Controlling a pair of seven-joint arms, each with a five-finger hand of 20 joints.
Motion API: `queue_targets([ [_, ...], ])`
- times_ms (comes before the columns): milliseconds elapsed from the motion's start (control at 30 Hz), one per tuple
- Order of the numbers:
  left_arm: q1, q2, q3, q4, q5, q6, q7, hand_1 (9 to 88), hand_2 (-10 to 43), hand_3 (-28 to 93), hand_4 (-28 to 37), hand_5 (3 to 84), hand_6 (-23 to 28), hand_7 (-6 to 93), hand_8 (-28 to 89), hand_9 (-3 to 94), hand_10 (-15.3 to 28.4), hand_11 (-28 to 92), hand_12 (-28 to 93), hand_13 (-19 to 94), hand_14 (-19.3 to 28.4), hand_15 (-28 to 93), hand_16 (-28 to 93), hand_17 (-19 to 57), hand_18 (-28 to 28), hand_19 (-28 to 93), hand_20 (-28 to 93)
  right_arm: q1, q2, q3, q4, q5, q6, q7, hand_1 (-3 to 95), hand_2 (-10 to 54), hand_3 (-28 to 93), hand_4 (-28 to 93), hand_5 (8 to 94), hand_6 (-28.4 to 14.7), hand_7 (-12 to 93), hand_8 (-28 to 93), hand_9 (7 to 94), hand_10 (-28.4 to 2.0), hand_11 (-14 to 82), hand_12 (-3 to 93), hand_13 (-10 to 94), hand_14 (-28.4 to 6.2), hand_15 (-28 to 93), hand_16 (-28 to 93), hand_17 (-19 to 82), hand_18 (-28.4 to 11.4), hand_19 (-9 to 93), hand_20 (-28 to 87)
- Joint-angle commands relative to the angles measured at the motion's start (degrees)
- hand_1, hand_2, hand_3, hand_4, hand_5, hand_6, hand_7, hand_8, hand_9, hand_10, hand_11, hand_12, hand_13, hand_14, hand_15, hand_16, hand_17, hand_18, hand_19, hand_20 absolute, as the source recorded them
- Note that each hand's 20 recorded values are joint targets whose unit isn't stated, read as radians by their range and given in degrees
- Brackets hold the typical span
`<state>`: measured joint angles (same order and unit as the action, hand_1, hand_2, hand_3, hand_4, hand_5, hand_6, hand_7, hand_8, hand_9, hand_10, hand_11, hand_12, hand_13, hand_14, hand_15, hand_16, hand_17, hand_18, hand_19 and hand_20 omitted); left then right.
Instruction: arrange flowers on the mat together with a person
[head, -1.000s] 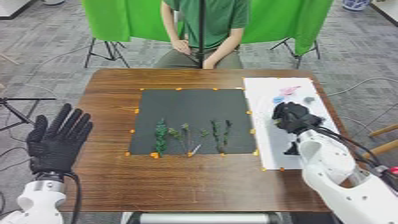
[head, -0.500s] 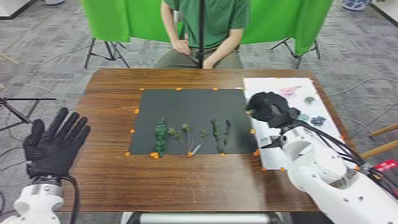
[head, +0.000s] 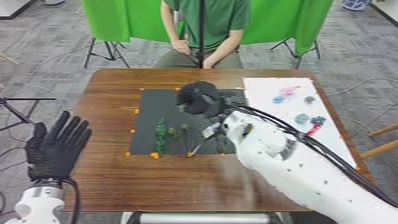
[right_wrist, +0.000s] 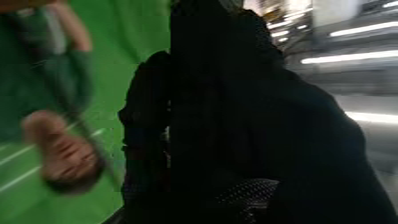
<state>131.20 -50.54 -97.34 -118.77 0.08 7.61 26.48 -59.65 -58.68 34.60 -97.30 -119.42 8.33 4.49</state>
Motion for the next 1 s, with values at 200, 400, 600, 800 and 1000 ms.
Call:
queue_targets([
  [200,-3.1,0.69,2.18,2.11,-0.43,-0.21,-1.33,23.5,11.5,70,-28.3,41.1,6.8,5.1,-9,36.2,13.0,13,5,26,12.2,21,-7,-1.2,9.0,18,10,7.7,-9.2,-11.9,7.5,-5.5,-2.5,-1.2,68.3,-9.5,59,-28,57.5,2.6,37,-5,69.6,-6.9,10.4,40.9,71,-0.4,22,45,37,-10.5,73,44],
  [400,-4.3,0.91,3.16,2.51,-0.55,-0.30,-1.96,23.6,11.5,70,-28.3,41.1,6.8,5.1,-9,36.2,13.0,13,5,26,12.3,22,-7,-1.2,9.0,18,10,7.6,-10.5,-14.7,8.8,-8.7,-2.7,0.7,68.0,-9.5,59,-28,57.4,2.5,37,-6,69.2,-7.0,10.5,40.5,71,-0.6,23,45,36,-10.8,73,44],
  [600,-1.3,1.22,1.92,0.66,-0.88,-0.12,-0.80,23.6,11.6,70,-28.3,41.1,6.7,5.2,-9,36.2,13.0,13,5,26,12.5,22,-7,-1.2,9.0,18,10,6.9,-8.6,-16.6,5.9,-8.4,-1.8,4.0,67.6,-9.5,59,-28,57.2,2.4,36,-7,68.7,-7.1,10.9,40.4,70,-0.9,24,45,36,-11.3,71,44],
  [800,-2.5,0.71,2.13,1.57,-1.34,-0.08,-1.99,23.7,11.6,70,-28.3,41.1,6.8,5.1,-9,36.2,12.8,13,5,26,13.4,23,-7,-1.3,9.0,18,10,5.8,-9.3,-16.2,6.9,-11.1,-2.6,4.3,65.7,-9.5,61,-28,56.9,2.7,33,-18,62.6,-8.4,20.6,30.9,65,-1.9,31,42,32,-12.6,68,42],
  [1000,-4.1,0.54,2.70,2.56,-1.49,-0.11,-2.88,23.8,11.8,70,-28.3,41.1,6.7,5.1,-9,36.1,12.7,13,6,26,13.8,24,-7,-1.3,9.0,19,10,5.3,-11.2,-14.9,10.2,-12.1,-1.8,5.3,64.3,-9.5,62,-28,56.0,2.5,31,-18,57.7,-9.4,25.8,22.5,60,-2.7,37,41,29,-13.6,67,42],
])
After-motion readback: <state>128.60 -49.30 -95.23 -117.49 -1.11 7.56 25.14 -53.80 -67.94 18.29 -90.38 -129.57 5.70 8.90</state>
